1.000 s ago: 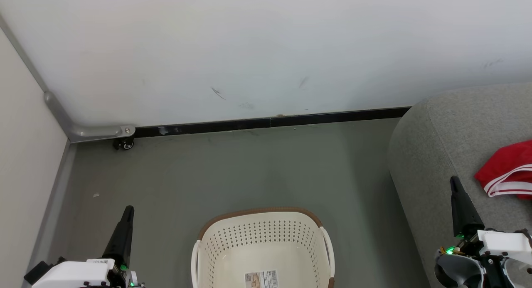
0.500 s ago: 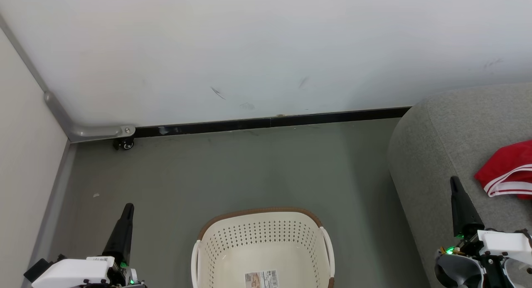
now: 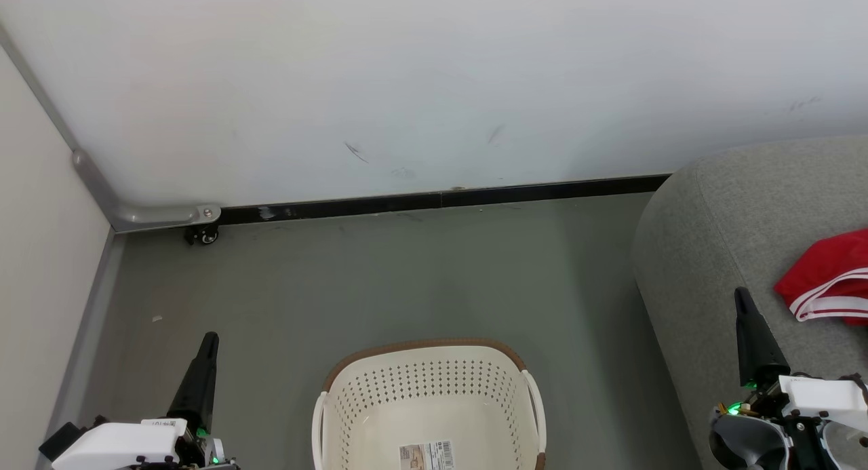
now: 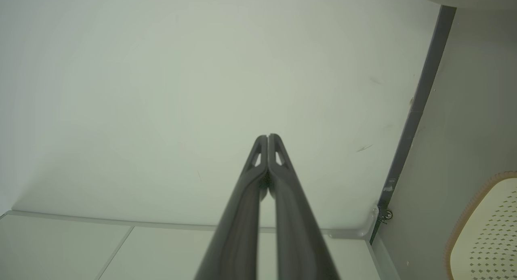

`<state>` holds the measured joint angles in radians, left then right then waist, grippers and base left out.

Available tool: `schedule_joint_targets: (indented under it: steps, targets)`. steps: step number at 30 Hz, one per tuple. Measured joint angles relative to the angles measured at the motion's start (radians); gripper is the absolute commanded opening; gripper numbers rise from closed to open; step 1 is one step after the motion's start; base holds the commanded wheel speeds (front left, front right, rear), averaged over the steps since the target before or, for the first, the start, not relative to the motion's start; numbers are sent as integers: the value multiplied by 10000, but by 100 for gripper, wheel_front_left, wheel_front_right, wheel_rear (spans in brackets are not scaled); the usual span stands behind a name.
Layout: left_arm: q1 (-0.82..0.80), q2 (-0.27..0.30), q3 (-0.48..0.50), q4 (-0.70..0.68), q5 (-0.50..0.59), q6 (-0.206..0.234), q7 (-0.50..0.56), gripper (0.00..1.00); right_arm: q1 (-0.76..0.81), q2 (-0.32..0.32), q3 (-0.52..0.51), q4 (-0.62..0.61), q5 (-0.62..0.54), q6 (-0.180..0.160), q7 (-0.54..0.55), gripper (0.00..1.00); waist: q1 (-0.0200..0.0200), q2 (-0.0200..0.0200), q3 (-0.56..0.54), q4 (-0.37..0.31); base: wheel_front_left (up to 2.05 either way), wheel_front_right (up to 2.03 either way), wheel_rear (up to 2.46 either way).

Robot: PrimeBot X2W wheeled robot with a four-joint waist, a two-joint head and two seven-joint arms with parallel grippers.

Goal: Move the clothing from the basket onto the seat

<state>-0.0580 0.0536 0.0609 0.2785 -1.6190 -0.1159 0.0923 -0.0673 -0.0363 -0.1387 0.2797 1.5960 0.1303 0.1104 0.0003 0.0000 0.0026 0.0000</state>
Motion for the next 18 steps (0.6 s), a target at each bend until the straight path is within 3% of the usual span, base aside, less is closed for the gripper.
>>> schedule_joint_targets:
  steps: [18]
  targets:
    - [-1, -2, 10, 21, 0, -50, 2, 0, 0, 0, 2, 0, 2, 0, 0, 0, -1, 0, 0, 0, 0, 0, 0]
